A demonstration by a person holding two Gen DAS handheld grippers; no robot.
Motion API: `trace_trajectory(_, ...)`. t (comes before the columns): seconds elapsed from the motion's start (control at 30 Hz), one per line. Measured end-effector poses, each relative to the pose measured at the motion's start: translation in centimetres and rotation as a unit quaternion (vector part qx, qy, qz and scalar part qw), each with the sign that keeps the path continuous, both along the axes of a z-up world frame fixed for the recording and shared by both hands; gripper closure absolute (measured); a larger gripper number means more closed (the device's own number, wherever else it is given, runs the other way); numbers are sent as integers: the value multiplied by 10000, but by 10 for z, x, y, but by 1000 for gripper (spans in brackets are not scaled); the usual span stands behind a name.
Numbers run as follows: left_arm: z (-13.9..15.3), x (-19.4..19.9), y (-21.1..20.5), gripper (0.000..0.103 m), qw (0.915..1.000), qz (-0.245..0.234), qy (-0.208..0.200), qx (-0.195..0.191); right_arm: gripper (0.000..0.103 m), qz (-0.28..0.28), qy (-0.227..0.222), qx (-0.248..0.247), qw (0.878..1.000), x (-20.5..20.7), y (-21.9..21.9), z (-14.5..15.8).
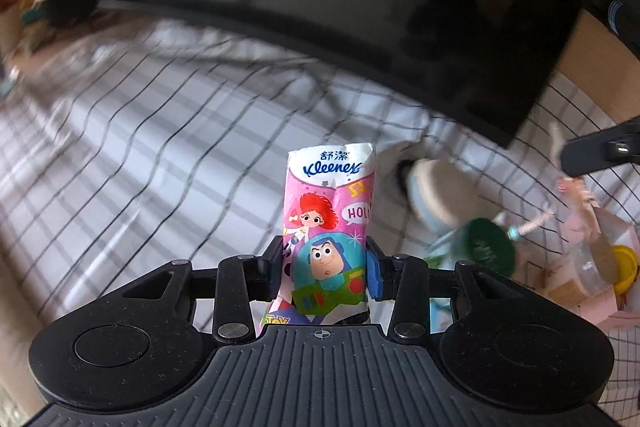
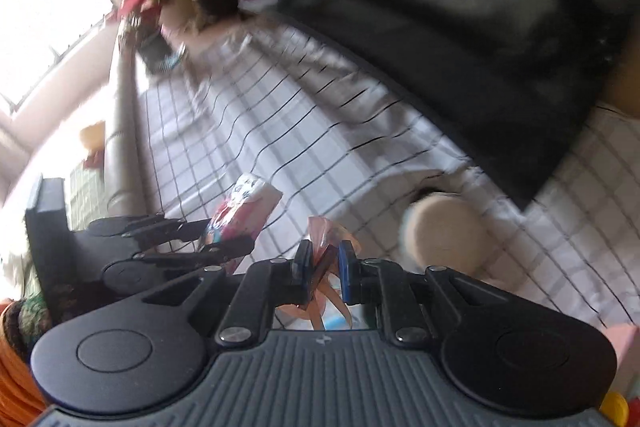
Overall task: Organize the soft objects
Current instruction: 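Carry the tissue pack and the peach item over the pink box with both tools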
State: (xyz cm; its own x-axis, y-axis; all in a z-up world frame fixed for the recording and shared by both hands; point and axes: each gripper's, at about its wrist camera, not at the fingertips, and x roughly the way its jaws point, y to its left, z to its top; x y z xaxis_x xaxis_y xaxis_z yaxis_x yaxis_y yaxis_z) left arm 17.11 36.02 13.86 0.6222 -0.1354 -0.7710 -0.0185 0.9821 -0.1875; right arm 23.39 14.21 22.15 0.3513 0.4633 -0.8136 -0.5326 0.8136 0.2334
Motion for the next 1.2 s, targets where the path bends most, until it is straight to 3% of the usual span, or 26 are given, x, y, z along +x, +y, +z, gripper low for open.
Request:
trace_trajectory(0.2, 30, 13, -76, 59, 9975, -648, -158, 233, 90, -765, -414, 304, 9957, -35, -97, 22)
trace_trajectory(0.37, 49, 15, -151, 59, 9913, -1246, -310, 286, 90, -1553, -733, 431, 9842, -63, -176, 22)
trace_trajectory(0.53, 57, 9, -226, 59, 9823, -1812, -368, 311, 90, -2372, -1139, 345, 9641, -94, -242, 15)
trace_trajectory(0.73, 57, -3, -302, 59, 9663, -2540, -300, 297, 90, -3154, -1329, 764, 9365, -126, -306, 4)
trace_trajectory(1.0, 50, 11, -364, 59, 9488, -3141, -134, -312, 90, -3690, -1419, 1140, 9114, -147, -362, -25)
trace_trajectory(1.2, 40, 45, -405, 57, 9404, -3294, 41, -850, 89, -3786, -1412, 1061, 9086, -144, -375, -61)
